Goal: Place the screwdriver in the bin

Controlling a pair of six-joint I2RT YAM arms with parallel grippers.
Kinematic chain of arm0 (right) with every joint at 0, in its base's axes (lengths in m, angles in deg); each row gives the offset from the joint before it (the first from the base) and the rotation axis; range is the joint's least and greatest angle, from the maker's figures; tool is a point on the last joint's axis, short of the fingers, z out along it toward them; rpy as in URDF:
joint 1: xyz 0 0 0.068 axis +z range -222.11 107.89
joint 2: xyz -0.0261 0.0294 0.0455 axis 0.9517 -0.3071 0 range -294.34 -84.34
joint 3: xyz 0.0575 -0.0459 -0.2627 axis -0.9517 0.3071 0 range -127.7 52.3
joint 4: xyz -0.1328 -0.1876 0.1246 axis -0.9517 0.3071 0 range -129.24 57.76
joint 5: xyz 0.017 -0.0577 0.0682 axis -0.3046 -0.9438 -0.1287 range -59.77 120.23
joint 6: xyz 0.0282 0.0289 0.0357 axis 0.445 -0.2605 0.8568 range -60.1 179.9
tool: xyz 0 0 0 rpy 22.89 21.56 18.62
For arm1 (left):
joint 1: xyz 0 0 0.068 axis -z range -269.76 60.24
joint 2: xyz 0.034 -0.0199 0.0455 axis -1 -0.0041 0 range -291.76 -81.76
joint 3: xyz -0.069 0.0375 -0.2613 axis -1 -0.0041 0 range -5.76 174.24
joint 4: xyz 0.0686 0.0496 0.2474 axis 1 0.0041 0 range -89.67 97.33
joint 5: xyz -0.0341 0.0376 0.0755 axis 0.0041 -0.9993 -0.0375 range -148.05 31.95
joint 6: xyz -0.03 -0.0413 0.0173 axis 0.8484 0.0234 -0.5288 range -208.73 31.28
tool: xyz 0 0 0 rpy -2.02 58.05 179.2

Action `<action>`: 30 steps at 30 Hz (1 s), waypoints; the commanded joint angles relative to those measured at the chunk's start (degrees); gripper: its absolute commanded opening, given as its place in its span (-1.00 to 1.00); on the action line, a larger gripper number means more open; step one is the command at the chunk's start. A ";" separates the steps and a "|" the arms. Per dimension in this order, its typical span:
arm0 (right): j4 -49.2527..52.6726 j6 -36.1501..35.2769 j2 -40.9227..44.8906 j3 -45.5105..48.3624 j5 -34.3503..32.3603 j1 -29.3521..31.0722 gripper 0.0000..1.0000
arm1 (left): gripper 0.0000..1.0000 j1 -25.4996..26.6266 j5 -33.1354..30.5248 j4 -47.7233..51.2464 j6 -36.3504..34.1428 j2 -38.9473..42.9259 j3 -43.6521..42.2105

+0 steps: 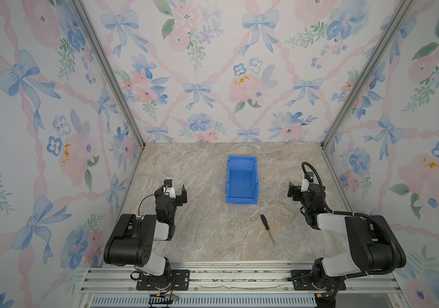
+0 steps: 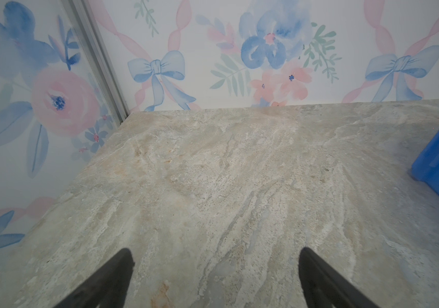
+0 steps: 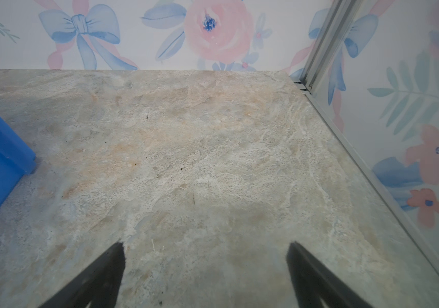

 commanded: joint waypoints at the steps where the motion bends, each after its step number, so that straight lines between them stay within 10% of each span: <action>1: 7.41 -1.41 5.34 -2.16 -3.25 2.13 0.93 | 0.95 -0.42 -2.61 10.94 2.17 4.87 3.84; 10: 39.03 8.01 15.18 -13.79 -15.80 9.58 0.93 | 0.95 -0.33 -4.39 47.66 13.08 14.21 15.59; 18: 68.03 21.16 11.39 -27.33 -12.11 13.02 0.93 | 0.95 0.57 7.06 65.01 21.84 14.94 21.53; 30: 66.22 22.03 10.57 -22.59 0.82 21.69 0.93 | 0.95 8.50 14.08 72.05 26.88 18.03 23.00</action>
